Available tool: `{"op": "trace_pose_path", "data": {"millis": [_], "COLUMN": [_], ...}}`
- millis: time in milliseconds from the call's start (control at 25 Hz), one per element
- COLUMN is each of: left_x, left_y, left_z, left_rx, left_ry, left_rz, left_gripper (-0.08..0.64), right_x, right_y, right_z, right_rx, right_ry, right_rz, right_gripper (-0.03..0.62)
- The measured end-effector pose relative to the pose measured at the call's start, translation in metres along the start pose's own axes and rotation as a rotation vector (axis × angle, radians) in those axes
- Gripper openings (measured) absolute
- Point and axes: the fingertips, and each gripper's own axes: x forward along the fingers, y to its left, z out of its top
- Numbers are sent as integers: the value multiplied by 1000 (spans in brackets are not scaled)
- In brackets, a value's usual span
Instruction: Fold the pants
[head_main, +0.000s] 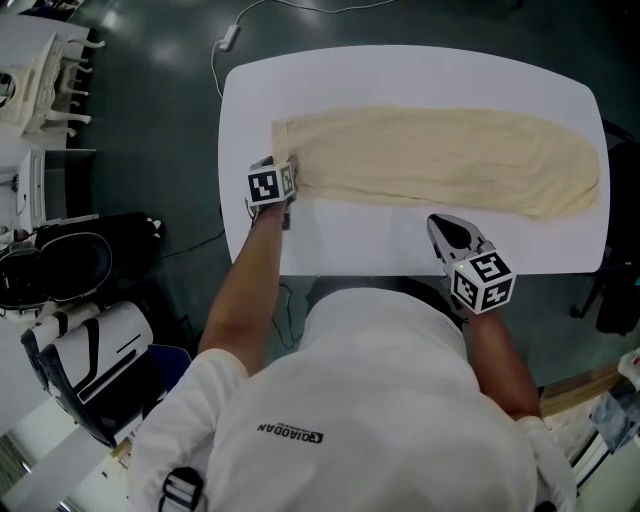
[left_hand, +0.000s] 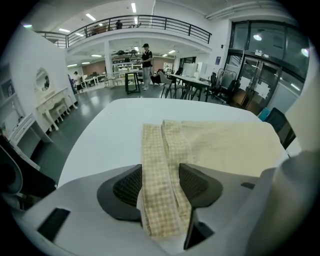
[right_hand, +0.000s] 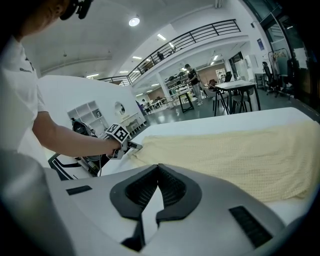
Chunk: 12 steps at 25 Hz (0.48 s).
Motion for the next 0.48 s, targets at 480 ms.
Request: {"op": "trace_pose_path", "data": {"millis": [480], "left_x": [2], "left_y": [-17], "left_z": [6], "left_rx": [-14], "left_ry": [-18], "left_rz": [-34], "left_gripper": [66], "right_x": [-3], "right_y": [-23], "right_z": [-6], "right_rx": [-4], "right_ry": [18], "right_rz": [51], "right_gripper": [18]}}
